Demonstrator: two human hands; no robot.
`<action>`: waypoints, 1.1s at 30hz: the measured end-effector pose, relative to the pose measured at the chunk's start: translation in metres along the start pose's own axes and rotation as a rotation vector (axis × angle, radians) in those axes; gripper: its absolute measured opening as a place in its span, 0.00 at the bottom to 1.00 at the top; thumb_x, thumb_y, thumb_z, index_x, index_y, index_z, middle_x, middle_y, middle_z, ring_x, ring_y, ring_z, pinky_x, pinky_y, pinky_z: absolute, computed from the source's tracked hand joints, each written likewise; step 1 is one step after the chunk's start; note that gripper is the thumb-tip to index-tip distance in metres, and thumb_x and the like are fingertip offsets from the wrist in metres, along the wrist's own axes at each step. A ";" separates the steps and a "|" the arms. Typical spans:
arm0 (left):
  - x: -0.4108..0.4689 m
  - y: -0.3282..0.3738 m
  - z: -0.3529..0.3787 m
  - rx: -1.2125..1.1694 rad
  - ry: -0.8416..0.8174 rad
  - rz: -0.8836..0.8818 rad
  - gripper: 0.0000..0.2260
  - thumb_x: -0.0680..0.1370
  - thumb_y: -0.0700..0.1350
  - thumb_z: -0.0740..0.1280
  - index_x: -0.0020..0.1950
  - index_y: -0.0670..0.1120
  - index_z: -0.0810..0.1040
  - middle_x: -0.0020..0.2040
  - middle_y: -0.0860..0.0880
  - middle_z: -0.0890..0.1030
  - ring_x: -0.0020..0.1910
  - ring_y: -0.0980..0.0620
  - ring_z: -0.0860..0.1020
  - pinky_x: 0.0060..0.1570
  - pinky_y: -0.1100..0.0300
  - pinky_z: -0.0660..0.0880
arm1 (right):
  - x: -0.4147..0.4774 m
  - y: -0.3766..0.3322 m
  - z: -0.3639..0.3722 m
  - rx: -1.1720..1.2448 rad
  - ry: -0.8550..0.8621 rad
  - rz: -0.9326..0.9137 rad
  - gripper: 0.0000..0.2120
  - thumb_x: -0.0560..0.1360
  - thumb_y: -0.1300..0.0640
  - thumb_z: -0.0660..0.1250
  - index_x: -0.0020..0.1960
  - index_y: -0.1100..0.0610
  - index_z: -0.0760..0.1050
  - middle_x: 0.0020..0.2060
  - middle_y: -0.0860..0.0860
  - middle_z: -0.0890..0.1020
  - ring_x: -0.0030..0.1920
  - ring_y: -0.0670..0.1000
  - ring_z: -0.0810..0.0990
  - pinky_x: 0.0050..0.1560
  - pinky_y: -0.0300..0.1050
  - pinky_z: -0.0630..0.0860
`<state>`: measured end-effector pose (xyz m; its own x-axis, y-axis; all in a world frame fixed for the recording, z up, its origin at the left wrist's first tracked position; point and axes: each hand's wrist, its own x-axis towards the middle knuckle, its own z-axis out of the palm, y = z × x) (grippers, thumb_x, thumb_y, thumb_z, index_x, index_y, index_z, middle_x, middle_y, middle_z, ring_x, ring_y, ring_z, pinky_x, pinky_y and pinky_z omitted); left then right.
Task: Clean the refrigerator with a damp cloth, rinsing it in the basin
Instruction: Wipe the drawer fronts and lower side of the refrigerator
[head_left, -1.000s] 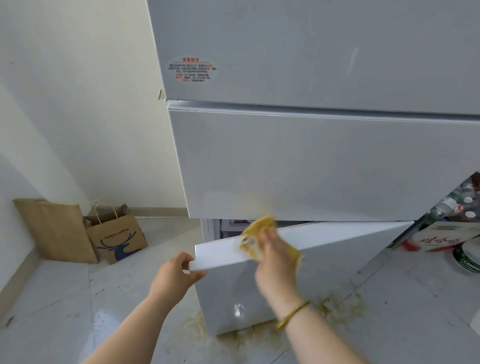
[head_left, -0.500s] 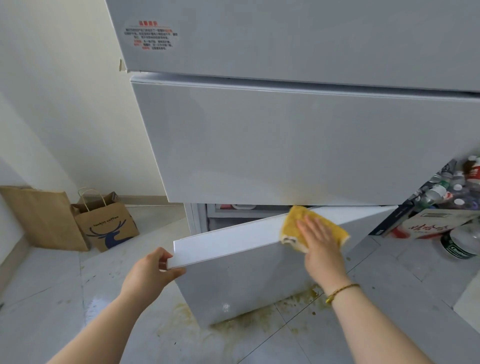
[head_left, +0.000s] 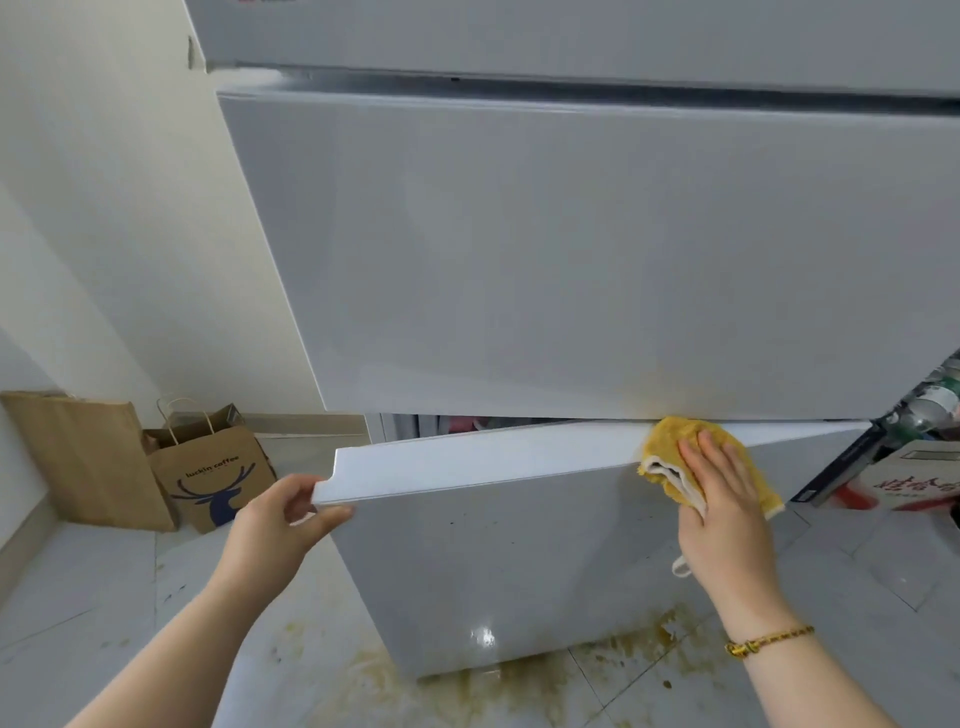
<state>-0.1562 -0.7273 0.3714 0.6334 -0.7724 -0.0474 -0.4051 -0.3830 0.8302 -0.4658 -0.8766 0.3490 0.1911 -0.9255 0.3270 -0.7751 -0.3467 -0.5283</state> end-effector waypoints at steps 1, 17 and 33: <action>0.006 -0.004 0.005 -0.088 0.023 -0.006 0.07 0.72 0.37 0.69 0.47 0.45 0.74 0.37 0.53 0.77 0.37 0.54 0.74 0.35 0.64 0.68 | -0.003 0.003 0.008 0.038 0.082 -0.016 0.21 0.73 0.71 0.58 0.65 0.64 0.69 0.68 0.58 0.67 0.71 0.54 0.59 0.68 0.47 0.54; 0.076 -0.054 0.039 -0.442 0.136 0.399 0.05 0.74 0.42 0.67 0.39 0.50 0.77 0.27 0.62 0.80 0.28 0.66 0.77 0.33 0.75 0.73 | 0.004 0.016 0.101 0.386 0.548 -0.145 0.24 0.75 0.58 0.59 0.70 0.61 0.64 0.72 0.56 0.60 0.73 0.56 0.54 0.70 0.43 0.49; 0.118 -0.067 0.058 -0.691 0.057 0.470 0.04 0.77 0.45 0.62 0.46 0.46 0.76 0.41 0.50 0.80 0.37 0.56 0.78 0.34 0.69 0.77 | 0.016 -0.050 0.197 0.188 0.903 -0.345 0.24 0.79 0.44 0.49 0.67 0.59 0.64 0.68 0.62 0.66 0.68 0.60 0.61 0.68 0.56 0.52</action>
<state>-0.0926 -0.8218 0.2783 0.5394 -0.7399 0.4020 -0.1522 0.3839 0.9107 -0.3053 -0.9041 0.2267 -0.2035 -0.3314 0.9213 -0.6398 -0.6672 -0.3814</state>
